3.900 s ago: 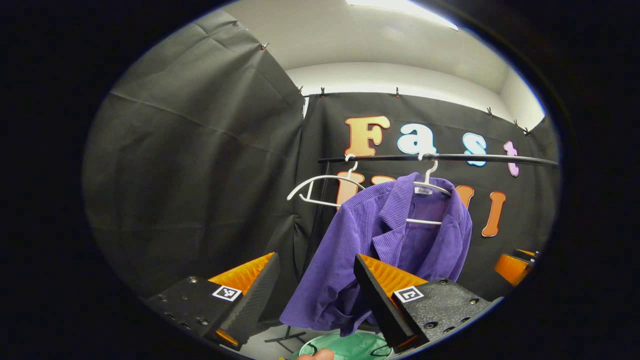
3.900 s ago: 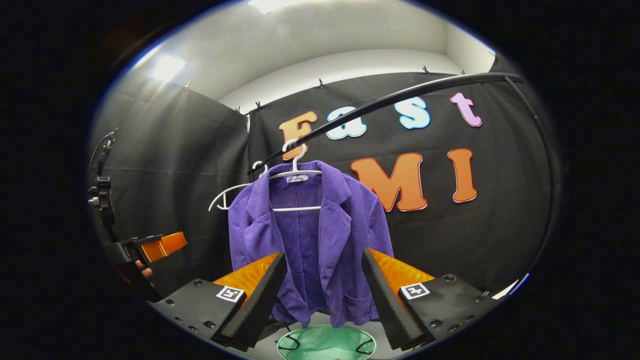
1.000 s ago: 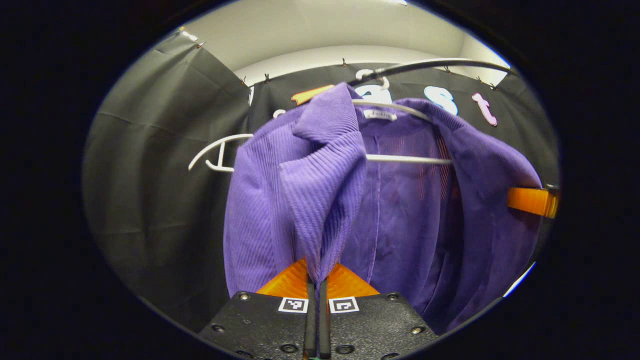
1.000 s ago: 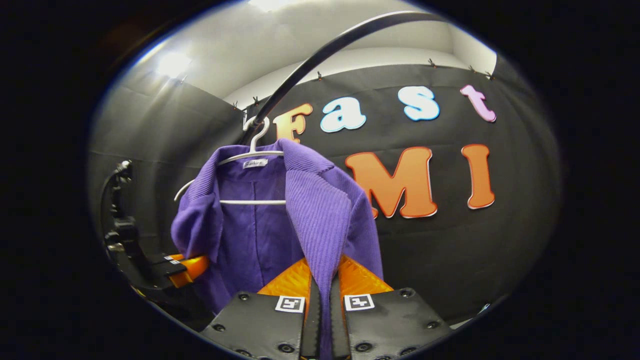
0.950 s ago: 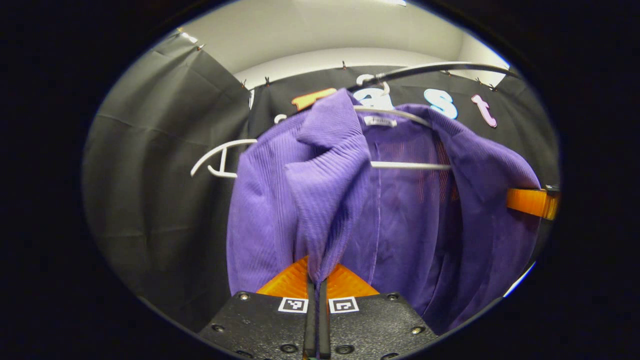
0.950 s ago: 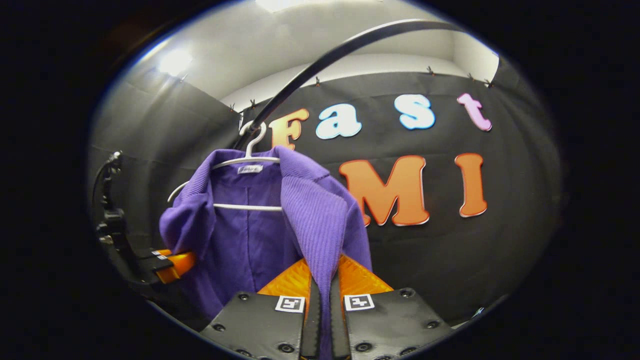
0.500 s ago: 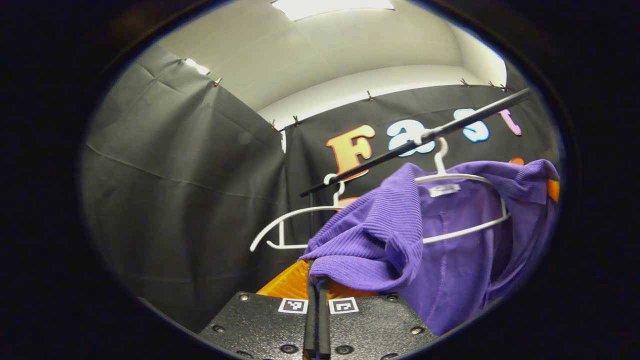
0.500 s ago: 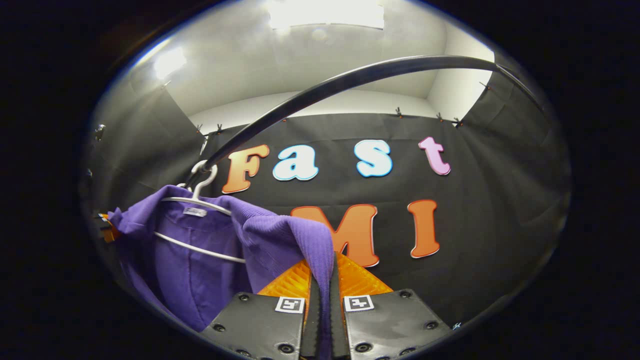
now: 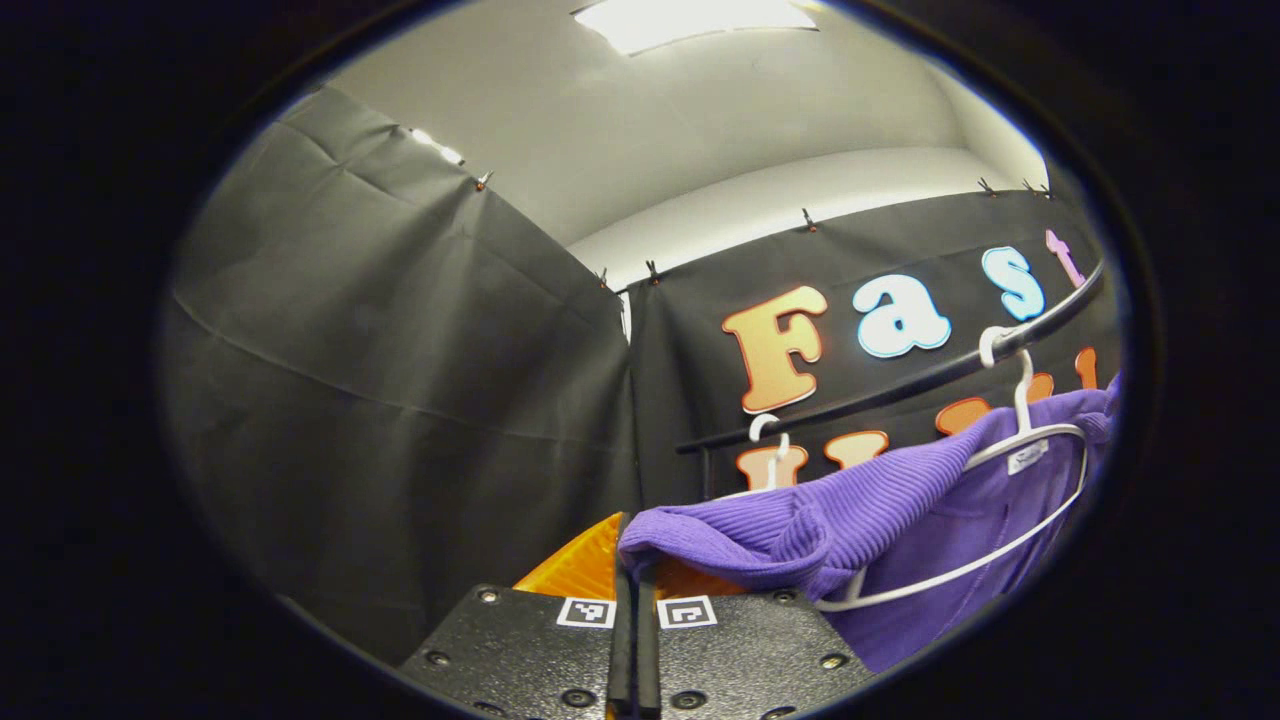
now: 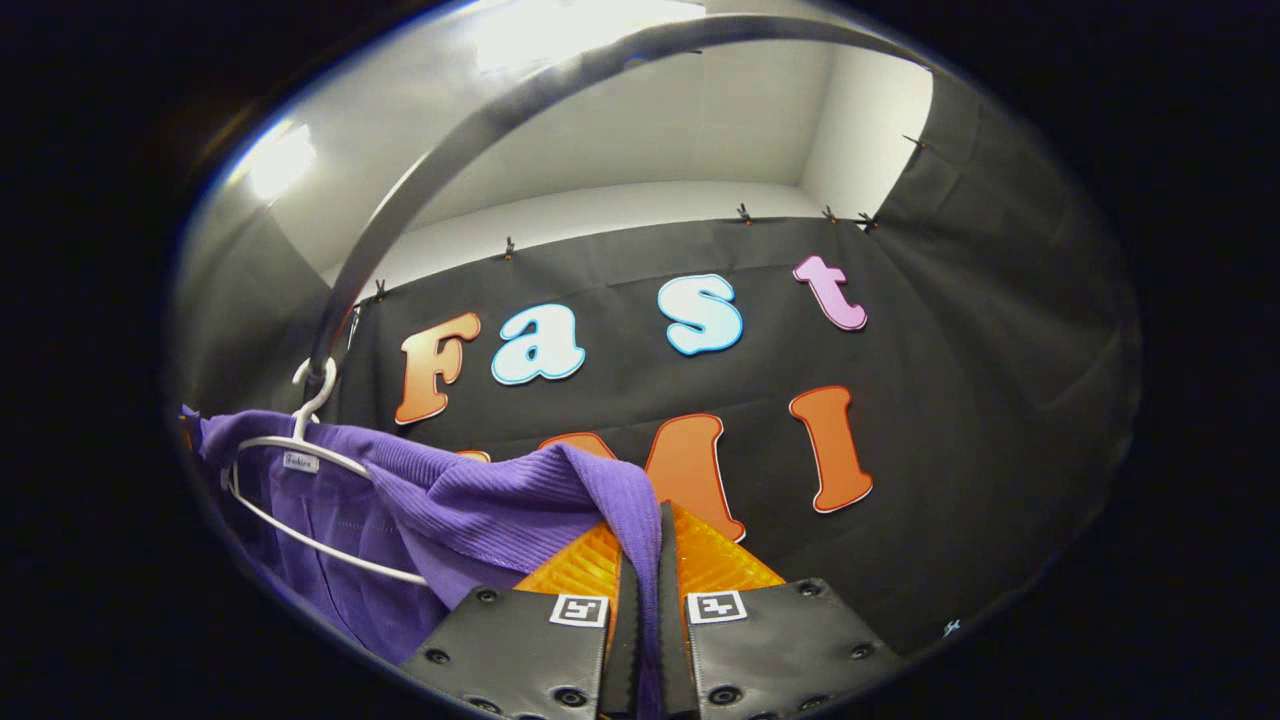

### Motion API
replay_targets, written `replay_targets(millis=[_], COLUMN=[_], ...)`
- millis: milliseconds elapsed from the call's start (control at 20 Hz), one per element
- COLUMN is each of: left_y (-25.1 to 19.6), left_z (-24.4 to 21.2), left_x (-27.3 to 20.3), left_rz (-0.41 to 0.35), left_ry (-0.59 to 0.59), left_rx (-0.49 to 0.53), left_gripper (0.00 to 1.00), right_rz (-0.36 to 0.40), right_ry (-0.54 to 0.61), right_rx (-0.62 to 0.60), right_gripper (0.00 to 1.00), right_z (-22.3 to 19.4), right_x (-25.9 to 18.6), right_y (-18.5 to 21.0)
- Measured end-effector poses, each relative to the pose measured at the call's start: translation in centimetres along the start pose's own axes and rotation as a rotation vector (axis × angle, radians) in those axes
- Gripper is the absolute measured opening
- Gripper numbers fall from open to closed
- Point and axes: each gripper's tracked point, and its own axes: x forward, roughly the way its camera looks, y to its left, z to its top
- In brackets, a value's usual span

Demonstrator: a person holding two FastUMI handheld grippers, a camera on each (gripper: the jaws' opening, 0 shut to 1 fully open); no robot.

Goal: Grasp the clothes on the hanger with both hands and then place them into the laundry hamper below.

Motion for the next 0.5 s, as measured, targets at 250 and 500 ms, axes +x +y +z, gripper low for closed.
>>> replay_targets(millis=[250, 500], left_y=[-0.2, -1.5], left_z=[-2.2, -6.9], left_x=[2.7, 3.9], left_rz=[-0.016, -0.047], left_ry=[0.066, 0.173], left_rx=[-0.015, -0.066], left_gripper=[0.02, 0.04], right_rz=[0.015, 0.013], right_ry=[-0.016, -0.058], right_rx=[0.029, -0.072], right_gripper=[0.16, 0.15], right_z=[1.0, 1.3], right_x=[4.1, 6.3], right_y=[-0.8, -0.9])
